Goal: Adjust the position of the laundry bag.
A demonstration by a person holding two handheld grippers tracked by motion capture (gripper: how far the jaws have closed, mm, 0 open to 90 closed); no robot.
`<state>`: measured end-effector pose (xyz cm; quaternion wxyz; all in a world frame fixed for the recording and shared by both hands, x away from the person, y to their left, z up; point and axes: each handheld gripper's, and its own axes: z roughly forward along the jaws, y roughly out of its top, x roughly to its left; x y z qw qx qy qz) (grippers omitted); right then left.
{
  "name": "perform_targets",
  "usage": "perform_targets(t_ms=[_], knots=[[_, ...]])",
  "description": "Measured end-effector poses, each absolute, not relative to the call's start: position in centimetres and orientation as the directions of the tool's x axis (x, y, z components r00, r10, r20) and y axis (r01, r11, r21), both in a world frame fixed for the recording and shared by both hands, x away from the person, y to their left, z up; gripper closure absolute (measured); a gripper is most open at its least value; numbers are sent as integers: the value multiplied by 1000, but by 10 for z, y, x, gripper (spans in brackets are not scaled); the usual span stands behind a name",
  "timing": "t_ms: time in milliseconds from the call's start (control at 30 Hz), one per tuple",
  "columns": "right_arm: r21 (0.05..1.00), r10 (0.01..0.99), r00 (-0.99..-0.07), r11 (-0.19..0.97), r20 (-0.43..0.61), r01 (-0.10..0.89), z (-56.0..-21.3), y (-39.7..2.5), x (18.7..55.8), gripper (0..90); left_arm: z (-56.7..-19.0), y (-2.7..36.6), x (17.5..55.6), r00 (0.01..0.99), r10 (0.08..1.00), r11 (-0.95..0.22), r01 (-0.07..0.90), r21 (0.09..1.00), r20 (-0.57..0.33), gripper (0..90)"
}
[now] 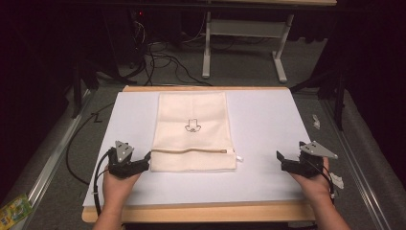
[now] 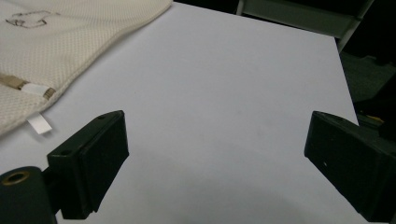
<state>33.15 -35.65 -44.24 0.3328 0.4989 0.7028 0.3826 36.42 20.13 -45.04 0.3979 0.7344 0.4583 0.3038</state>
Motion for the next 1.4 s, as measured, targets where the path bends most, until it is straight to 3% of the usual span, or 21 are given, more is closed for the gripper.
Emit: perform_targets(t_ms=[133, 500, 800, 1000, 1400], knots=[[884, 965, -261, 144, -27, 444, -438, -362, 326, 67, -444, 203, 362, 382, 924, -166, 438, 884, -16, 156], [888, 952, -305, 153, -15, 434, -437, -357, 323, 104, -444, 198, 366, 427, 904, -175, 431, 885, -29, 220], [866, 893, -448, 184, 50, 464, -439, -299, 343, 160, -446, 196, 366, 410, 912, -175, 441, 880, -25, 261], [828, 865, -501, 275, 9, 489, -450, -254, 368, 216, -448, 194, 365, 406, 914, -183, 438, 880, -12, 271], [718, 846, -533, 364, 12, 593, -479, -209, 393, 606, -448, 199, 368, 405, 914, -182, 433, 883, -10, 272]])
